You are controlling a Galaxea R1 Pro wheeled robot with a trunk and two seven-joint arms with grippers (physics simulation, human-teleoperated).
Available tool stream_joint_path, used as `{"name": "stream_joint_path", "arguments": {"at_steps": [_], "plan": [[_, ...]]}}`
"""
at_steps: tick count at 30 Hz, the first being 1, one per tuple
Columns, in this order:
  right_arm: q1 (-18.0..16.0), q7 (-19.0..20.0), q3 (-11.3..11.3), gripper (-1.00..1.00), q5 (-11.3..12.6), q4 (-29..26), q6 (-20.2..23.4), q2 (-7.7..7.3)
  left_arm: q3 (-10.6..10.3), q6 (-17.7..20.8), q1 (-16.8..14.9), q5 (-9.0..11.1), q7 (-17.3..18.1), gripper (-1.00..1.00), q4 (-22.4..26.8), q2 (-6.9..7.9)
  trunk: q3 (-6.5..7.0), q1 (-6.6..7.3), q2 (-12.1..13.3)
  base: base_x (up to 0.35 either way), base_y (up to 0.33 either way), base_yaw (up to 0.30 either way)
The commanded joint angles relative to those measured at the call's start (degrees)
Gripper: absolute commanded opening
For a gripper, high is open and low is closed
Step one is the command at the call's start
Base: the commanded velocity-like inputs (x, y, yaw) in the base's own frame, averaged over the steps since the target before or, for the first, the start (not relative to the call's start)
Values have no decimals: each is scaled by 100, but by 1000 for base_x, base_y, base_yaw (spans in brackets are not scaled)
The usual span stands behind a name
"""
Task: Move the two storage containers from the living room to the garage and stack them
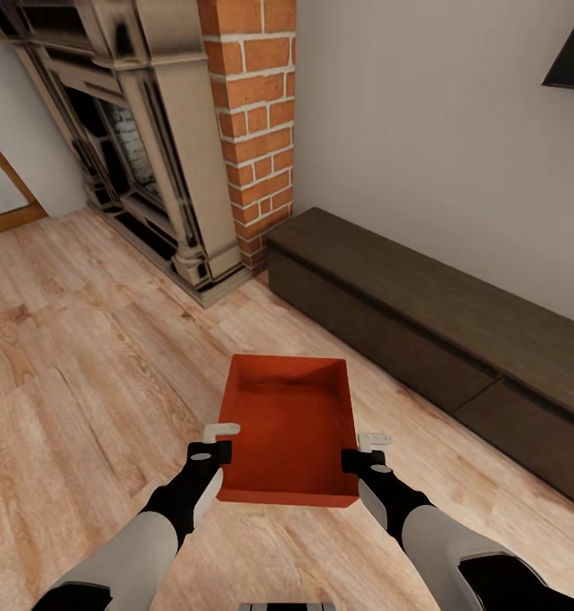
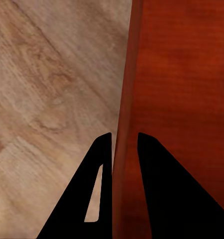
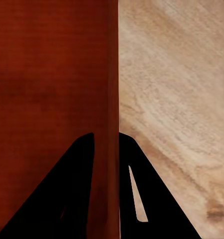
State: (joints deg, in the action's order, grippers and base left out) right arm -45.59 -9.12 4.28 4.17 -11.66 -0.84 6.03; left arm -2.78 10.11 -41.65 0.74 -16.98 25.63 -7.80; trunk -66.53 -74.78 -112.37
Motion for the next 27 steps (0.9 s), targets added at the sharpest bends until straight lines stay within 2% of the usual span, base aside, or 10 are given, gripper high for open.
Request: {"name": "stream_joint_path", "arguments": {"at_steps": [1,27], "plan": [[-2,-37,14,-100,19,6,-13,-85,-3,60,-1,-109,-71,-100,15,17,15,23,40,0,0,0],[-2,-37,12,-100,22,6,-15,-85,-3,55,-1,-100,-71,-100,13,24,482,594,1083,0,0,0]]}}
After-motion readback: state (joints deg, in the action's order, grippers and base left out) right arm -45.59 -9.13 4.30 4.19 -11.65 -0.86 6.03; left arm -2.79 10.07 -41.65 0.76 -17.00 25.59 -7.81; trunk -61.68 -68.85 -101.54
